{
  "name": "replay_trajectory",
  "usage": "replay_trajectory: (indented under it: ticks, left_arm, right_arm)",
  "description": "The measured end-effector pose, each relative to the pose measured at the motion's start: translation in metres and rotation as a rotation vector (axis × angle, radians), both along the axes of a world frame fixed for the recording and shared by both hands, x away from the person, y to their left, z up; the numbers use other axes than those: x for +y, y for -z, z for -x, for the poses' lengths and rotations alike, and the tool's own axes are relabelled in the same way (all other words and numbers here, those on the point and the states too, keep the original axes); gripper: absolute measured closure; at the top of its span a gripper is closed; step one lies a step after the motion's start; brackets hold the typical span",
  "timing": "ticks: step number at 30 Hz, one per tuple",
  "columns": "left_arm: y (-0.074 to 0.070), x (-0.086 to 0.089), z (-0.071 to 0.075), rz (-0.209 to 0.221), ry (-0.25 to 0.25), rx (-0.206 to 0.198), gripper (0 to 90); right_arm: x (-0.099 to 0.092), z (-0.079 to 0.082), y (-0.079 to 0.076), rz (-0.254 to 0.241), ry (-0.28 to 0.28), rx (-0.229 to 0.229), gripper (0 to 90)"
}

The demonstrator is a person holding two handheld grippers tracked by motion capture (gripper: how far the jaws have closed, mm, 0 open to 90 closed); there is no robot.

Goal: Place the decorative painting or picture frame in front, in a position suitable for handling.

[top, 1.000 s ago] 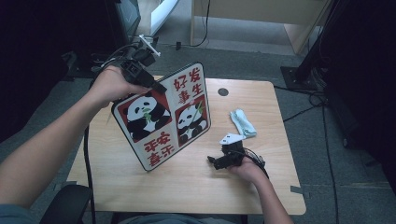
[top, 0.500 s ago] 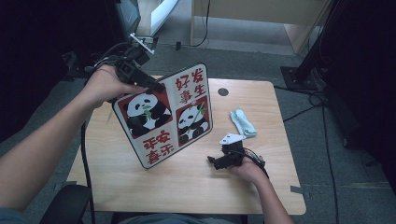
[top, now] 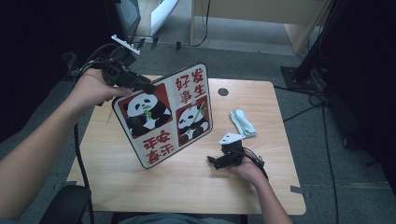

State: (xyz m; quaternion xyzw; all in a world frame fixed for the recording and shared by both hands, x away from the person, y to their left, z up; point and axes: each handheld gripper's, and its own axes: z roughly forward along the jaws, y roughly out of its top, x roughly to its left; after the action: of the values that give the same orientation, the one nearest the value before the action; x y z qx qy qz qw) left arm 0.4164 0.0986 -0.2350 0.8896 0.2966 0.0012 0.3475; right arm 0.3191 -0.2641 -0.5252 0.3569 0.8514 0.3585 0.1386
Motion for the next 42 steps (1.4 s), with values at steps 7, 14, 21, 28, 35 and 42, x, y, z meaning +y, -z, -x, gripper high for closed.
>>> replay_trajectory:
  ticks: [7,14,21,28,35,42]
  left_arm:
    - [0.001,0.018,0.011,0.024,-0.012,-0.043,46.3]
    - [0.008,0.033,0.019,0.059,-0.015,-0.093,39.9]
    - [0.019,0.052,0.028,0.085,-0.036,-0.119,37.2]
    - [0.033,0.066,0.037,0.133,-0.06,-0.105,37.2]
    - [0.048,0.072,0.05,0.133,-0.072,-0.111,37.1]
    - [0.062,0.075,0.065,0.13,-0.075,-0.126,36.8]
  right_arm:
    - [0.002,-0.001,0.0,0.0,0.015,0.001,0.5]
    - [-0.004,-0.004,-0.007,-0.014,0.023,0.006,13.3]
    - [-0.008,-0.007,-0.023,-0.042,0.025,-0.056,14.4]
    - [-0.023,-0.017,-0.03,-0.054,0.071,-0.033,23.7]
    - [-0.038,-0.026,-0.035,-0.056,0.146,-0.048,25.6]
    - [-0.051,-0.035,-0.041,-0.034,0.22,-0.053,29.6]
